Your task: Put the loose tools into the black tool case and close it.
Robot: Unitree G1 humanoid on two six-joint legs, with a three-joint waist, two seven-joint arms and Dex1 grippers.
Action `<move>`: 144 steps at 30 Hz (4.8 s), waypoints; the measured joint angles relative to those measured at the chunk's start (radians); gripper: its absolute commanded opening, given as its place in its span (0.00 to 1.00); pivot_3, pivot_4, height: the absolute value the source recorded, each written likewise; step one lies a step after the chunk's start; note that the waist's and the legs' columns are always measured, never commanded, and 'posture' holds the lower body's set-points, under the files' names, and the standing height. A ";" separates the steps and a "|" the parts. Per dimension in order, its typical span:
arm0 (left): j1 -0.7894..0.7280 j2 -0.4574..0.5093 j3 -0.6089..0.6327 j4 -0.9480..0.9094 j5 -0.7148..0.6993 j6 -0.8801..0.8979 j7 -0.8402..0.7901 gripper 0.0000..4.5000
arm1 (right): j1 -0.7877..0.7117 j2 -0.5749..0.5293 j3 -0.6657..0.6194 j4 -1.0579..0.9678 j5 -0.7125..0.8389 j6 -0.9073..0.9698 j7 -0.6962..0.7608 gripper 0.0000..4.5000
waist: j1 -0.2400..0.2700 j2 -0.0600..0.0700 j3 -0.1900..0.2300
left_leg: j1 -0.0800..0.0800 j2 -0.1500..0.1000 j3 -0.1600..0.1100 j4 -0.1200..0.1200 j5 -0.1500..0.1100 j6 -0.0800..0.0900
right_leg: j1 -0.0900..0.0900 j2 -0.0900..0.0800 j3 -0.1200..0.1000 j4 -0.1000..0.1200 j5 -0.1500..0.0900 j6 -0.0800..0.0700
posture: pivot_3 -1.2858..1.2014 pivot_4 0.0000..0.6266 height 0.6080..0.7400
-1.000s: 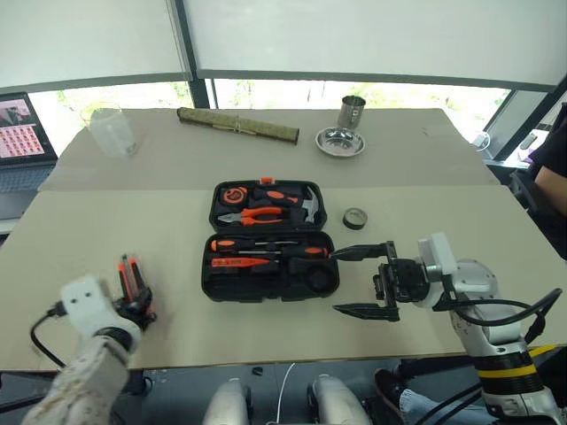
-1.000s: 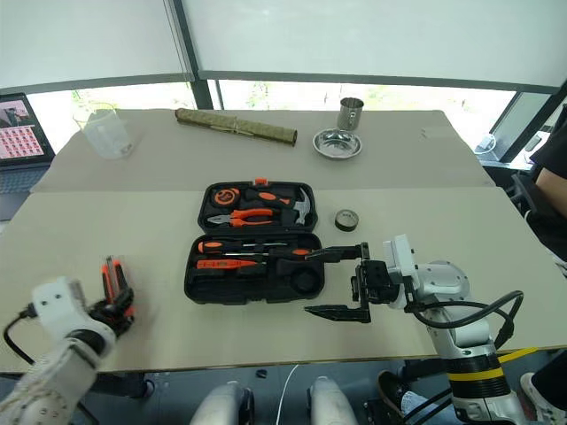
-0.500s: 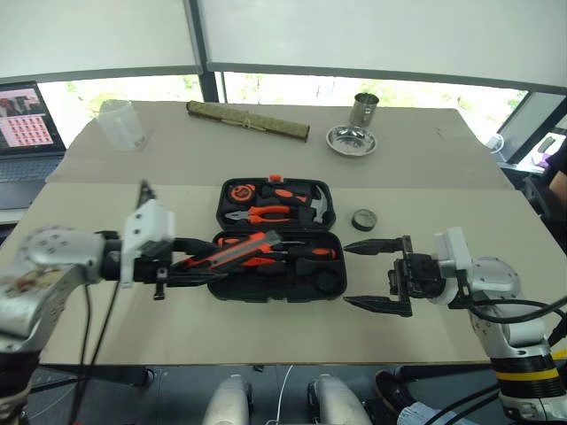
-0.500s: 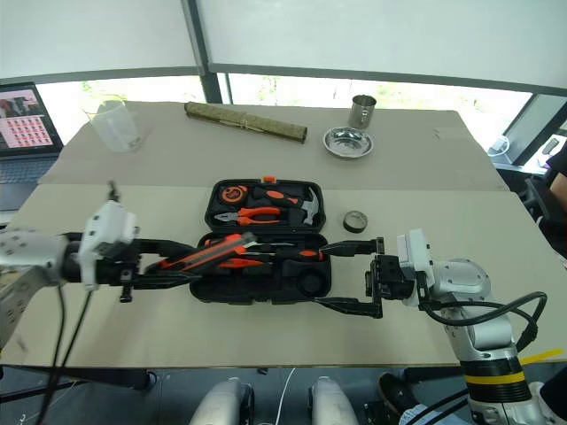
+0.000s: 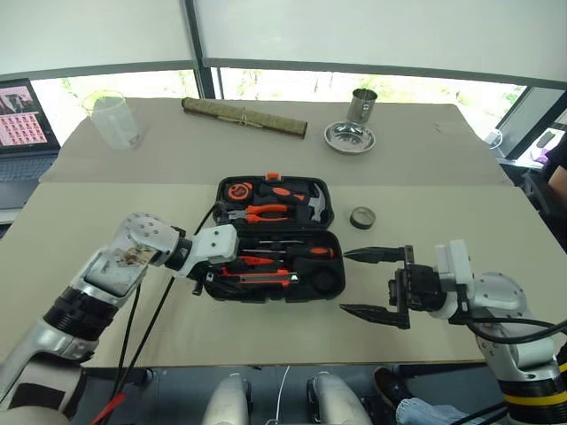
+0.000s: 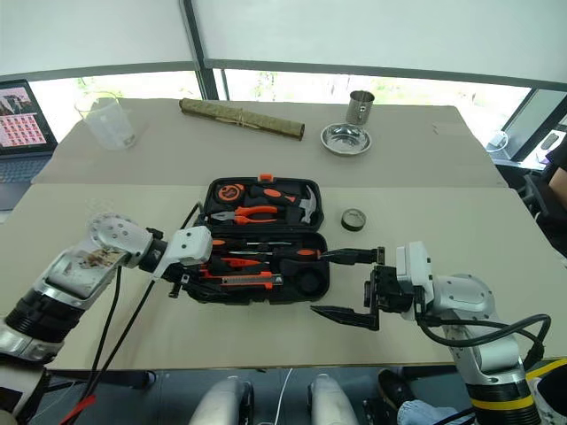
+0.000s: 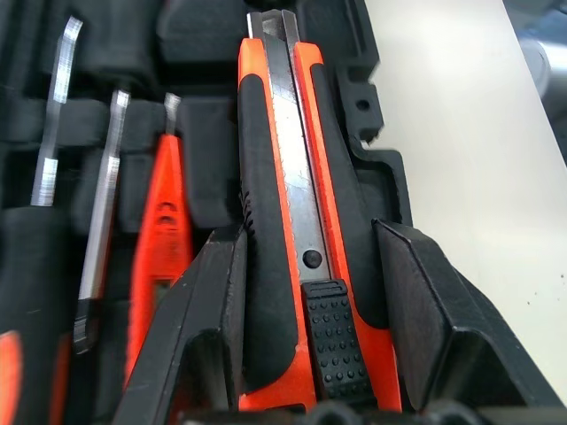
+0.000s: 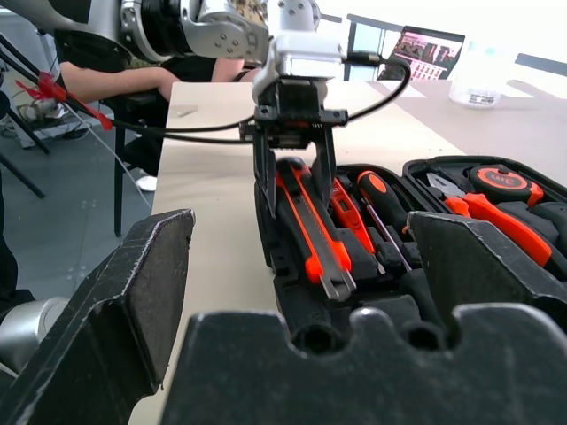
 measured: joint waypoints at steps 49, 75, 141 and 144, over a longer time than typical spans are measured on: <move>0.053 -0.205 0.118 0.234 0.043 -0.322 0.011 0.00 | 0.011 0.008 0.007 0.002 0.010 0.003 -0.053 1.00 | 0.010 0.001 -0.002 | 0.006 -0.001 -0.002 0.007 -0.001 0.002 | 0.008 -0.001 0.000 0.007 0.001 0.002 | 0.52 0.24 1.00; 0.264 -0.133 0.410 0.085 -0.270 -0.147 0.097 0.33 | 0.096 -0.025 -0.126 0.094 -0.023 -0.062 -0.073 1.00 | -0.003 0.013 -0.014 | 0.011 -0.001 -0.004 0.005 -0.003 0.004 | 0.016 -0.002 0.000 0.000 -0.001 0.004 | 0.52 0.24 1.00; 0.607 -0.124 0.534 -0.220 -0.388 -0.126 0.116 1.00 | -0.601 -0.096 0.497 0.157 -0.515 0.605 0.181 0.02 | -0.004 0.017 -0.006 | -0.001 -0.001 0.000 0.005 -0.003 0.005 | 0.000 -0.003 -0.001 0.001 0.001 0.001 | 0.52 0.24 1.00; 0.608 -0.118 0.534 -0.220 -0.388 -0.126 0.115 1.00 | -0.597 -0.116 0.508 0.154 -0.528 0.598 0.154 0.02 | -0.009 0.017 -0.006 | 0.000 0.000 0.000 0.005 -0.003 0.005 | -0.001 -0.002 -0.001 0.002 0.000 0.001 | 0.52 0.24 1.00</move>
